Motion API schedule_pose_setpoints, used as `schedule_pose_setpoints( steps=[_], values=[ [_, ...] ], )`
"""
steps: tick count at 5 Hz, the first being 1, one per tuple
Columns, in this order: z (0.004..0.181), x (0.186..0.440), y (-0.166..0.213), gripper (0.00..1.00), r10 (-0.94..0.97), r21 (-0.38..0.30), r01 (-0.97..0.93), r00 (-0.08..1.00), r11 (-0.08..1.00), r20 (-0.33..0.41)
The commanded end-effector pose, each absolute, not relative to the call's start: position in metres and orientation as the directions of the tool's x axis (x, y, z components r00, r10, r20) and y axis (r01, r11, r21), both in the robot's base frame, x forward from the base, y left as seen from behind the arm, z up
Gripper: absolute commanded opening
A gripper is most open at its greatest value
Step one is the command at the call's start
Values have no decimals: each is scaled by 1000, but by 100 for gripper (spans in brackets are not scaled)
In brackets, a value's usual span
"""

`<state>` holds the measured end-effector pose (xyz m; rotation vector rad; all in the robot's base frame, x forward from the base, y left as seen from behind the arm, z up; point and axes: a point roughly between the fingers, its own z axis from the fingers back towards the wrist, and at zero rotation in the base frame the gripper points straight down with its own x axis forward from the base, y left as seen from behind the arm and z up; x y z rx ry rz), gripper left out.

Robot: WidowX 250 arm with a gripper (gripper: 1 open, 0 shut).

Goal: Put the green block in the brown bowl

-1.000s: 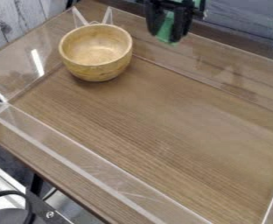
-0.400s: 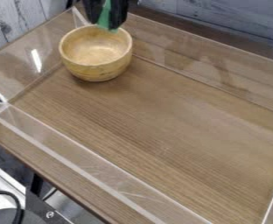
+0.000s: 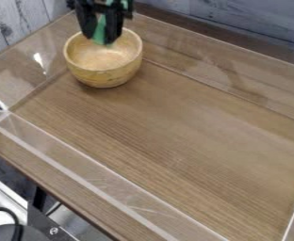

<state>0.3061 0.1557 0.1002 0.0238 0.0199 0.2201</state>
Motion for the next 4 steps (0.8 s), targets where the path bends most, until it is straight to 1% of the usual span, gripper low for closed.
schedule_pose_setpoints(
  steps=[1,3,4],
  values=[
    [117,319,169,0,214,50,-217,975,975,63],
    [107,325,175,0,214,52,-217,975,975,58],
    [105,327,175,0,213,50,-216,975,975,60]
  ],
)
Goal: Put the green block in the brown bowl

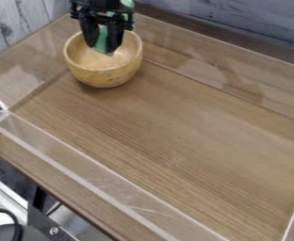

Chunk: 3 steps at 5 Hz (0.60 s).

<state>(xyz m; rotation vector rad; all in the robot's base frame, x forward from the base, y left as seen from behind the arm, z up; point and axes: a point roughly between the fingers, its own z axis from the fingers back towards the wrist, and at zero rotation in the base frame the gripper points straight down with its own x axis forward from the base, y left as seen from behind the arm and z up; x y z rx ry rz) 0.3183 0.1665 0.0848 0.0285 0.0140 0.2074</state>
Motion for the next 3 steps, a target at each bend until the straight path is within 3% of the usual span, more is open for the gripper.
schedule_pose_setpoints(
  steps=[1,3],
  values=[
    [104,329,175,0,211,48,-214,976,976,62],
    [104,331,175,0,209,44,-212,976,976,65]
  ],
)
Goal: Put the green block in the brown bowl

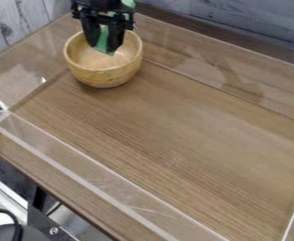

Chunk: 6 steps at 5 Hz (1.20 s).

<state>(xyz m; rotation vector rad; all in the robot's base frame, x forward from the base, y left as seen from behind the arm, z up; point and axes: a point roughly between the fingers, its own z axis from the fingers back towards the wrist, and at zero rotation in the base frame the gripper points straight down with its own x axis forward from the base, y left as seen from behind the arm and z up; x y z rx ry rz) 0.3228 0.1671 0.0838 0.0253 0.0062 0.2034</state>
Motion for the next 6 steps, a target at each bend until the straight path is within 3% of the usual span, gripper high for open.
schedule_pose_setpoints(
  steps=[1,6],
  values=[
    [103,333,175,0,208,43,-211,976,977,66],
    [73,339,187,0,242,49,-243,970,969,19]
  ],
)
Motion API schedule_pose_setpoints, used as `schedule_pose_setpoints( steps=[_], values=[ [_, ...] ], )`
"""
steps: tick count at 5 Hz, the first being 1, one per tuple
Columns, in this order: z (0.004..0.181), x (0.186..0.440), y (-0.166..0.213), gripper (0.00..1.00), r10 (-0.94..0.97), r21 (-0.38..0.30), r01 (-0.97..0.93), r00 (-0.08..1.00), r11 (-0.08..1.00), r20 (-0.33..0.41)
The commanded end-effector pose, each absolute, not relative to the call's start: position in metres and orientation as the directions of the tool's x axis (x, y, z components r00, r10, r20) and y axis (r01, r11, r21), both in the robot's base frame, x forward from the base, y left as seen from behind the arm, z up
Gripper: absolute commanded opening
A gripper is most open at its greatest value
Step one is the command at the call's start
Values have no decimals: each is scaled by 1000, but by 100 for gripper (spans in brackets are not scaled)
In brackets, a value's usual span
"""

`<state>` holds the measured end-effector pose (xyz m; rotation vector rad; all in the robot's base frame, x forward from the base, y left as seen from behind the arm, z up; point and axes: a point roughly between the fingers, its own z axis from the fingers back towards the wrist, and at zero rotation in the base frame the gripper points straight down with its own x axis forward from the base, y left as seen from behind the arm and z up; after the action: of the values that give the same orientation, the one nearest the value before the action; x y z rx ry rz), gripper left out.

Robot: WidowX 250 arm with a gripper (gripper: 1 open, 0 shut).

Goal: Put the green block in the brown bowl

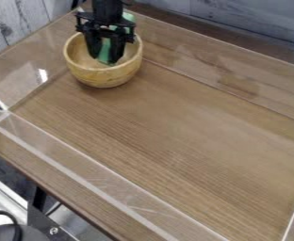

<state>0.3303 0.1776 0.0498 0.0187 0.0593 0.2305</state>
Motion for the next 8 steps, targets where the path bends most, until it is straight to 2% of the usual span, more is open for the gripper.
schedule_pose_setpoints(
  steps=[1,8],
  values=[
    [68,340,188,0,246,50,-246,969,968,11],
    [52,345,190,0,255,46,-254,967,966,-24]
  ],
)
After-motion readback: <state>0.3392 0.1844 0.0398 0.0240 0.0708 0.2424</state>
